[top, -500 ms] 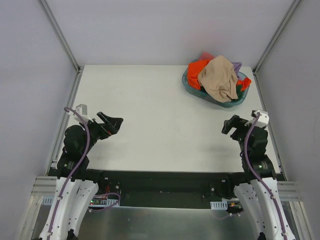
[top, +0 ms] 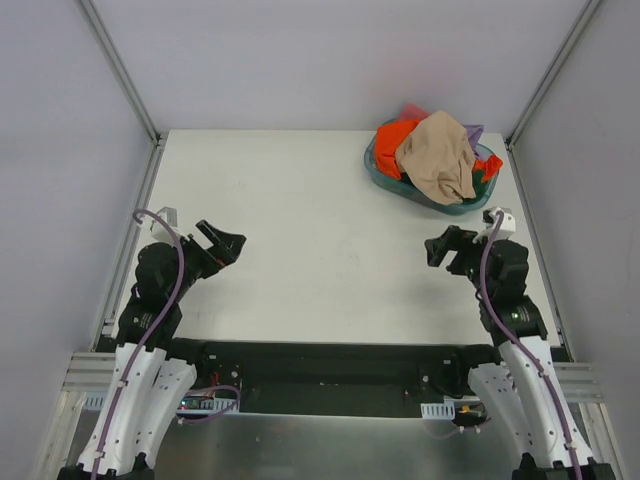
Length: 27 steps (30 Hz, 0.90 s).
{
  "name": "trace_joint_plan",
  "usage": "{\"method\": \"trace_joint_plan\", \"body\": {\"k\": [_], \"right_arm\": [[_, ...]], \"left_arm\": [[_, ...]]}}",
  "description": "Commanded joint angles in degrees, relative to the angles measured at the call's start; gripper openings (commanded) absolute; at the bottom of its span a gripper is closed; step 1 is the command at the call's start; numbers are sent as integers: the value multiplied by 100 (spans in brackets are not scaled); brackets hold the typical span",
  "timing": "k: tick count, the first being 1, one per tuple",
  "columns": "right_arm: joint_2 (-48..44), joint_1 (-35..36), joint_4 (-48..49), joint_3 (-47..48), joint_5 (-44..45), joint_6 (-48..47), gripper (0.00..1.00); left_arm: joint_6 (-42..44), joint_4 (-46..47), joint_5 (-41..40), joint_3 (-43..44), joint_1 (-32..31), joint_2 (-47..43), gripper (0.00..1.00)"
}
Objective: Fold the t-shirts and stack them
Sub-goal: Grab crumpled tshirt from bin with the right arm
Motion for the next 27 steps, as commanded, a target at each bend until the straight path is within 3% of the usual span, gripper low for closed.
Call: {"method": "trace_joint_plan", "body": {"k": [1,10,18,22,26,27], "right_arm": [[864,-16,127,903,-415,9,96],[4054,-8,-207,3495,146,19,96],[6366,45,-734,5649,1701,-358,99],[7071,89,-780,6012,1957,-448,99],[7642,107,-1077,6398,1904,-466,85],[7704,107,-1139,6442,1896,-457,75]], "left_arm": [[-110,117,19,-134,32,332,99],[83,494,475,-380,32,764,99],[233,574,151,-557,32,738,99],[233,565,72,-574,32,711,99],[233,556,27,-583,32,694,99],[233,556,28,-592,23,676,99]]}}
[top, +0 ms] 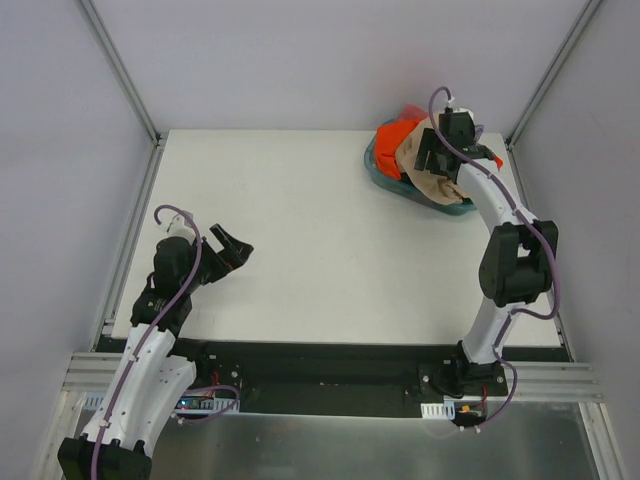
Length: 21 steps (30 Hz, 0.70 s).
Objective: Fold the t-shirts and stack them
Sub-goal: Grab crumpled tshirt from bin with the right arm
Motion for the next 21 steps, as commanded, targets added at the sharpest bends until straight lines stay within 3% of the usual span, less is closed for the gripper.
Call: {"method": "trace_joint_plan", "body": {"k": [1,3,5,6,12,17,21], "right_arm": [[317,54,-467,508,224,-83,65],[318,54,-502,561,223,-118,32],[213,54,-502,631,215,-214,8],[151,63,-555,701,215,-241,1],[-762,300,-652,1404,627,-890,1],[-1299,783,-258,2405,1313,-1980,1],[-1676,1178,181,3066,1034,-2078,1]], "left_arm": [[150,228,-123,-28,32,-89,99],[150,220,-141,-28,32,-115,99],[123,211,-176,-45,32,-133,99],[123,202,-185,-45,32,-133,99],[88,167,-194,-45,32,-194,99],[53,158,-220,-80,32,-256,99],[35,167,-237,-63,32,-230,99]]}}
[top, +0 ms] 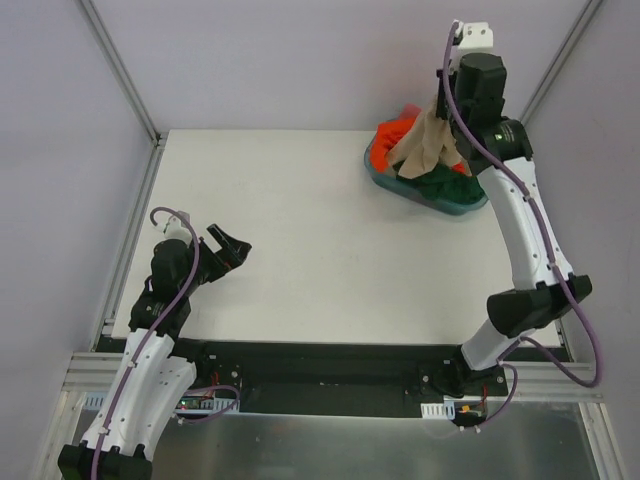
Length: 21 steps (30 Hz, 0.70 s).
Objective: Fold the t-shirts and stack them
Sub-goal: Grab crumpled tshirt from bin with the right arm, then move the tshirt to the center of the board
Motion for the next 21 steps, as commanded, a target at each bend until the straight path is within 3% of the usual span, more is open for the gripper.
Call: {"method": "trace_joint_plan", "body": {"k": [1,8,16,21], "right_arm": [[-1012,446,1190,756,-23,-468,1],[-1787,1124,1955,439,-1754,164,1],[-1717,1607,2203,782,-3687,1536,1],[-1541,2152,1746,861,-3769,1704,1]], "left_arm": [[29,143,-100,-59,32,-15,99],[2,134,-117,-59,32,11,99],[-24,125,-3,-67,23,-33,99],[-42,82,-56,-68,32,-112,99]]}}
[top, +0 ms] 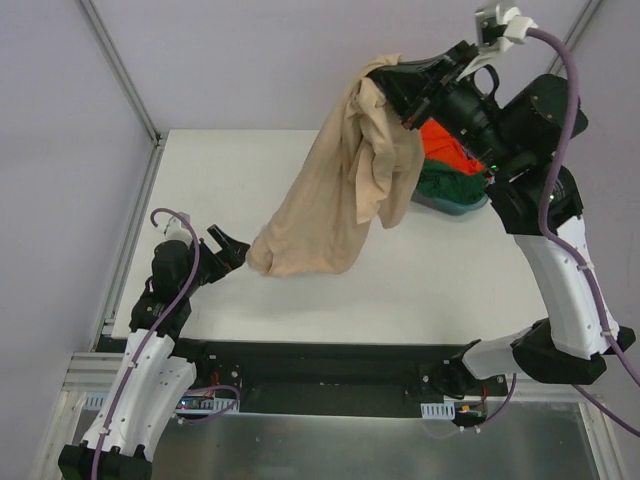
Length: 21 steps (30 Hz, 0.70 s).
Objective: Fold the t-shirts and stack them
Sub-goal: Move the tshirt to the center of the board
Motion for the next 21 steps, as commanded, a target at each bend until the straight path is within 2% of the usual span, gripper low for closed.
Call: {"method": "trace_joint_plan", "body": {"k": [1,5,9,12,13,16,17,18,20,21], "right_arm": [[129,402,-27,204,-477,560,1],[-178,674,-265,-550,-171,745,1],[-1012,719,164,-2586,997,1158,1],[-1557,710,175,-4176,2271,1342,1],[-1741,710,157,-4643,2622,1378,5],[-2199,658,-158,-5884,3642,1510,26],[-2287,596,-351,-6183,3915,1554,36],[-2340,500,-579,-6369,4222,1624,48],[-2411,307,-1133,-6599,4672,1887,89],[-2455,228,-1370,-6660,4691,1949,96]], "left_arm": [[-22,66,-86,-15,32,-119,99],[-83,-118,-402,3,32,-119,99],[-250,-390,-807,81,32,-49,99],[-312,-496,-807,152,32,74,99],[-321,-523,-807,178,32,127,99],[-374,-576,-729,205,32,372,99],[-382,-576,-641,231,32,478,99],[-374,-584,-527,257,32,583,99],[-365,-567,-159,336,32,934,99],[-365,-576,8,363,32,1084,99]]}}
